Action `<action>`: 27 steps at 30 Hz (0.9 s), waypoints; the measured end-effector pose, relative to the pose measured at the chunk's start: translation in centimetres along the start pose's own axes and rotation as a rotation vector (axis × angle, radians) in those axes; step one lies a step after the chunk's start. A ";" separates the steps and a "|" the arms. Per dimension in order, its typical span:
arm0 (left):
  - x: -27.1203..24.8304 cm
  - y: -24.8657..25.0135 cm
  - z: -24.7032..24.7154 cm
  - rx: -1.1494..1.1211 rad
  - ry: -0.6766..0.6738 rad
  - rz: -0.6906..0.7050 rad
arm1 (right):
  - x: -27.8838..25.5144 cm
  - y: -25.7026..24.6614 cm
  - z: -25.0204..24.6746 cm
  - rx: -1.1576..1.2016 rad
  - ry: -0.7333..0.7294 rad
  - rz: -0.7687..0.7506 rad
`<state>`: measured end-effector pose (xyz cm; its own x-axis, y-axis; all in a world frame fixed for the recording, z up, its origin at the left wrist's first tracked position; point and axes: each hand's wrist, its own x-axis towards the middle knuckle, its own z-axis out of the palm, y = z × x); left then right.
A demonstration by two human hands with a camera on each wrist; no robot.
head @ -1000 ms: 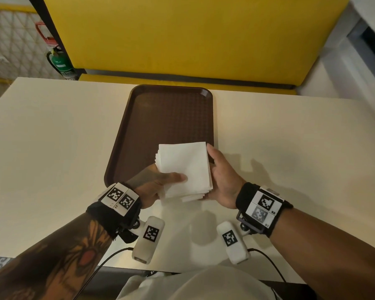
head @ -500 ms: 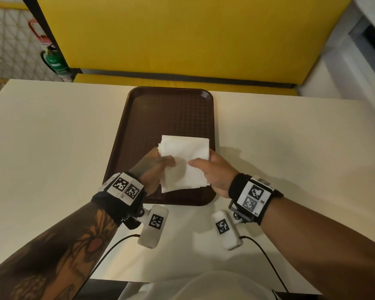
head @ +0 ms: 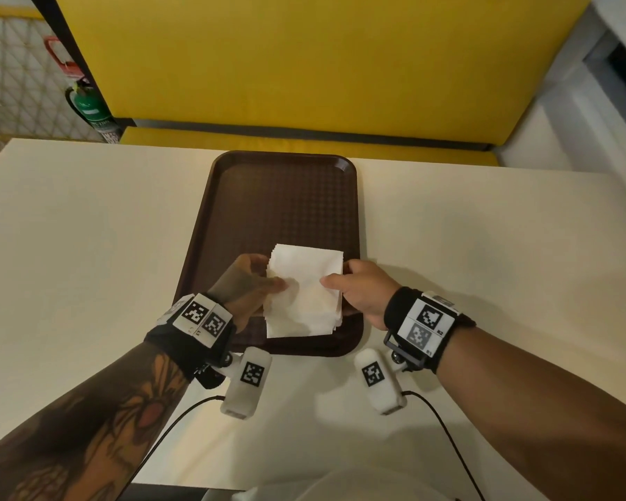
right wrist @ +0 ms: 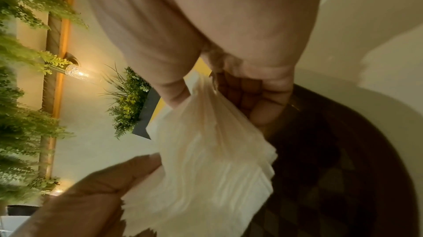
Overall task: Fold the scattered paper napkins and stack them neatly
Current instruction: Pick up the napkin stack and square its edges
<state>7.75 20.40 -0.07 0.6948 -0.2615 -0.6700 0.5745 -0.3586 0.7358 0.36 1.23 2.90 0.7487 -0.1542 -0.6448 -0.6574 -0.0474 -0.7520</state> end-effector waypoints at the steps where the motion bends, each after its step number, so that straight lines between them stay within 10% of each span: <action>1: 0.0 0.0 0.0 0.039 0.020 0.023 | 0.2 -0.1 0.0 -0.029 0.015 0.007; 18: -1.4 -0.1 1.4 0.515 0.260 0.199 | 2.0 1.0 0.3 -0.546 0.199 -0.049; 27: -3.5 -0.1 2.0 1.108 0.297 0.636 | 0.3 1.7 1.3 -1.029 0.246 -0.710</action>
<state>4.42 19.53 2.02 0.8609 -0.5015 -0.0858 -0.4461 -0.8251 0.3467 -0.42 2.35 1.19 0.9987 0.0467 -0.0206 0.0348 -0.9175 -0.3963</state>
